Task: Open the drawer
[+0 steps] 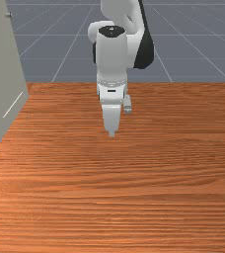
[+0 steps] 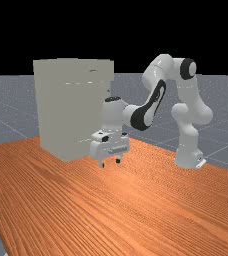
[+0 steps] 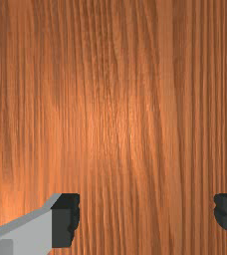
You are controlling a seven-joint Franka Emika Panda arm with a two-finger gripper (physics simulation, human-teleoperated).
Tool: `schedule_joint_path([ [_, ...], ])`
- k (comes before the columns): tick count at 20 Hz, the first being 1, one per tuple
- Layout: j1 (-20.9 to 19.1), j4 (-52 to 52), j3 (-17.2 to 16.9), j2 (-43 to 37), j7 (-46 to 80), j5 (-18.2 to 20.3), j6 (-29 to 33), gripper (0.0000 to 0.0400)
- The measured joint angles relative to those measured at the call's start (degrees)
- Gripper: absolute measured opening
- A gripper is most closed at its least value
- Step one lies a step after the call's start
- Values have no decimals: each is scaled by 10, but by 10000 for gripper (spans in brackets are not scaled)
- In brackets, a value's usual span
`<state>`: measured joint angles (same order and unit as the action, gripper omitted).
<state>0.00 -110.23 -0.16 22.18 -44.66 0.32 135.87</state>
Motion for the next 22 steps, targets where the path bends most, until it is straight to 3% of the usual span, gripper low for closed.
schedule_joint_path([
  [1, 2, -3, -6, 0, 4, -10, -7, 249],
  [3, 2, -5, -17, -1, 25, -18, -23, 344],
  [5, 0, -5, -22, -1, 32, -20, -30, 380],
  [6, 10, -10, -36, -44, 137, -44, -139, 233],
  [7, 15, 16, -48, -101, 237, -56, -234, 142],
  [8, 19, 46, -57, -142, 341, -65, -299, 87],
  [10, 24, 82, -68, -172, 560, -76, -375, 33],
  [12, 32, 118, -77, -157, 779, -71, -436, 12],
  [14, 36, 144, -83, -138, 888, -61, -476, 5],
  [18, 39, 160, -80, -133, 948, -29, -505, 1],
  [22, 44, 185, -79, -143, 959, -25, -505, 0],
])
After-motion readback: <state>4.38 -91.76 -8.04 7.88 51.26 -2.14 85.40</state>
